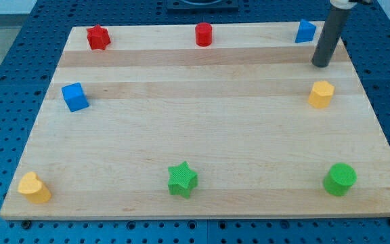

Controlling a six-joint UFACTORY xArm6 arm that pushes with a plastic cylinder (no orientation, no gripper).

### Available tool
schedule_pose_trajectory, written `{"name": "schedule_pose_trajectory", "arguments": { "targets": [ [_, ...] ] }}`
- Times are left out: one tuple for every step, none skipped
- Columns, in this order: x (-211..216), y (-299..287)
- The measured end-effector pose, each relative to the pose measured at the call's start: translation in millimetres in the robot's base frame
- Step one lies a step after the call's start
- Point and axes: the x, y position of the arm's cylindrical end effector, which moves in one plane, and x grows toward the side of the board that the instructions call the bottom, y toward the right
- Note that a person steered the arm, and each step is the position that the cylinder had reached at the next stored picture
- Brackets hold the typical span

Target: Move the arm close to yellow heart

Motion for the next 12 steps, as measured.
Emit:
{"name": "schedule_pose_trajectory", "arguments": {
  "targets": [
    [0,0],
    [0,-1],
    [0,-2],
    [0,-4],
    [0,-10],
    [0,-22],
    [0,-37],
    [0,-59],
    [0,-95],
    [6,-128],
    [27,-160],
    [66,-205]
  ]
}}
